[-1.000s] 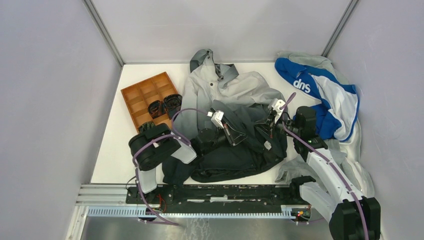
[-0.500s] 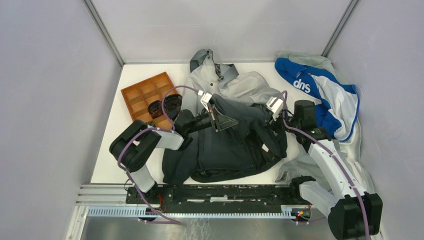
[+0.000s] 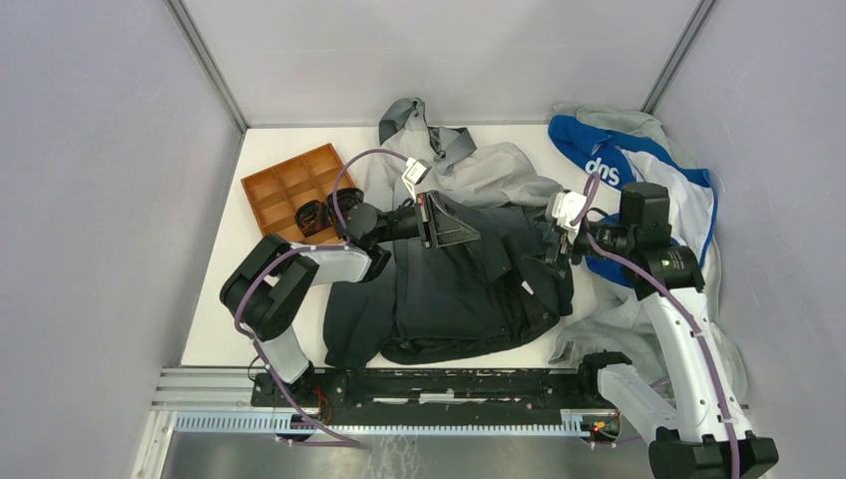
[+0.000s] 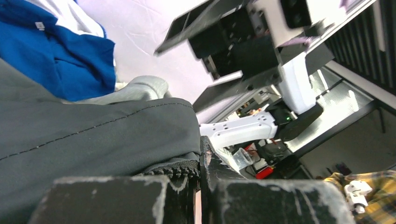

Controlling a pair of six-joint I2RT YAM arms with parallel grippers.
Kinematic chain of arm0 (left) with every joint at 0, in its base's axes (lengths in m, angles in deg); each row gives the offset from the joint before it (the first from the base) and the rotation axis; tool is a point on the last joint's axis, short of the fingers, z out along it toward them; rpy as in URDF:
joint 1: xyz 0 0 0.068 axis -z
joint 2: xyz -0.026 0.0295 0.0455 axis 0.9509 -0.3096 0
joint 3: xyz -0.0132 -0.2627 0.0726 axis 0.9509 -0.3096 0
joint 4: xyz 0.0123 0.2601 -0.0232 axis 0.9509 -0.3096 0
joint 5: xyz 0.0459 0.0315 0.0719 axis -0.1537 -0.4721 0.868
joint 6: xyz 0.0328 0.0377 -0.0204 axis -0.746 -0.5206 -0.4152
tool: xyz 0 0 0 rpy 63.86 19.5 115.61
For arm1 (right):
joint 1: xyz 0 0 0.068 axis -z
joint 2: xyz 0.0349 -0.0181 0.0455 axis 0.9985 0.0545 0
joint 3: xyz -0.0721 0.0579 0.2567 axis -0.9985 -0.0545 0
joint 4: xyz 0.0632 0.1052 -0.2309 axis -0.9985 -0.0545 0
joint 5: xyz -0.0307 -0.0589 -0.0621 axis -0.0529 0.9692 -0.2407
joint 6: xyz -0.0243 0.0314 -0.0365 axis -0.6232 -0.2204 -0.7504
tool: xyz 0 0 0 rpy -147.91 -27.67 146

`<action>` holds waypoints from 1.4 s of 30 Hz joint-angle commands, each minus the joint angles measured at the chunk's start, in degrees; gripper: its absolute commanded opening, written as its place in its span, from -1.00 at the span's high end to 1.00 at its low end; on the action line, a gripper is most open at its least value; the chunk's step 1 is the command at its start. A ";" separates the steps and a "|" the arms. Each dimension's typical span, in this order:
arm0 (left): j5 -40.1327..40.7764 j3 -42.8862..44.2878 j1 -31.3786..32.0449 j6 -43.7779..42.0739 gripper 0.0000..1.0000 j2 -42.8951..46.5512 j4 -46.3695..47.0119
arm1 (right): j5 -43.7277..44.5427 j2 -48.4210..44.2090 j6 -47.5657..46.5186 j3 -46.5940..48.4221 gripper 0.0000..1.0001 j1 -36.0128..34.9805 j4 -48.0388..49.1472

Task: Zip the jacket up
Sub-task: Adjust the jacket at the center of the board.

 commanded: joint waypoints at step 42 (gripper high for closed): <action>5.48 1.06 1.73 -9.49 0.59 4.91 -13.78 | -0.38 -9.96 -9.12 -13.04 1.00 0.08 -6.14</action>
